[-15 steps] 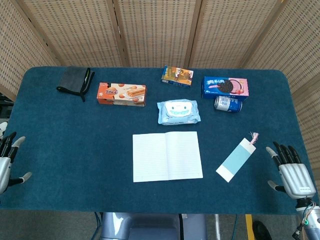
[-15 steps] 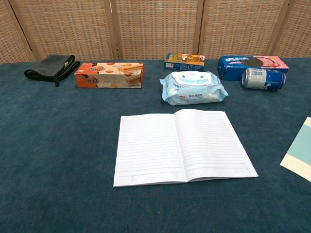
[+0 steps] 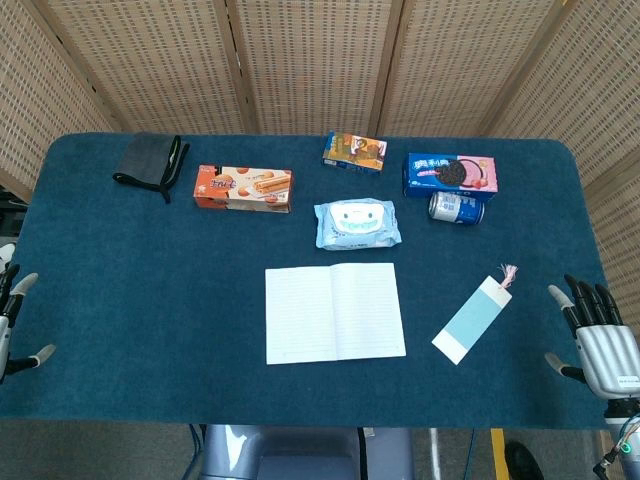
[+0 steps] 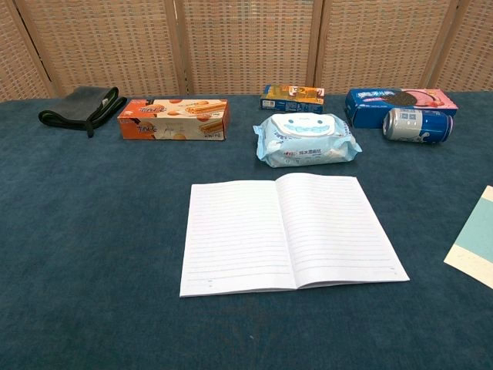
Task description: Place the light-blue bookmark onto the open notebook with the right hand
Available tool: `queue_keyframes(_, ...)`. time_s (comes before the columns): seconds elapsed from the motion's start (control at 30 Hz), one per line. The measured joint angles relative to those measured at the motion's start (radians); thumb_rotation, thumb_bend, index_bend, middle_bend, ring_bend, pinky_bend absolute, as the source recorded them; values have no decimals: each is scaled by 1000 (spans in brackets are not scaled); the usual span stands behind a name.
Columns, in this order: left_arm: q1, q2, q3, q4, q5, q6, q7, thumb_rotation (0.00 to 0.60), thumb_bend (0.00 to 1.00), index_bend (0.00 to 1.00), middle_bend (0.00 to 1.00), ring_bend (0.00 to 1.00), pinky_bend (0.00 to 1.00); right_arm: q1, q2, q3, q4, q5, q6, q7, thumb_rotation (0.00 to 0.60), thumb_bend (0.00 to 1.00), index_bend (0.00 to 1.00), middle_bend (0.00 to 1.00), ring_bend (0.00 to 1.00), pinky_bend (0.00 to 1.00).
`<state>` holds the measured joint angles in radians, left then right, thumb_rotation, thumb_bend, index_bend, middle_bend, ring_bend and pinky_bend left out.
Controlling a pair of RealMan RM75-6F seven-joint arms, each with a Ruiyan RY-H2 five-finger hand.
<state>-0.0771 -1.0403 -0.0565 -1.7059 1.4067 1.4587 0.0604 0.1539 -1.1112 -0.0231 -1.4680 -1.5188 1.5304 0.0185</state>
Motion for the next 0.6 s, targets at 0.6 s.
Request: queue_keyframes(0.6, -12, -9, -14, -4, -26, -16, 20, 600, 0, 0, 0, 0, 0, 266, -46, -57, 454, -344, -184, 285, 600, 0, 207, 0, 0, 0)
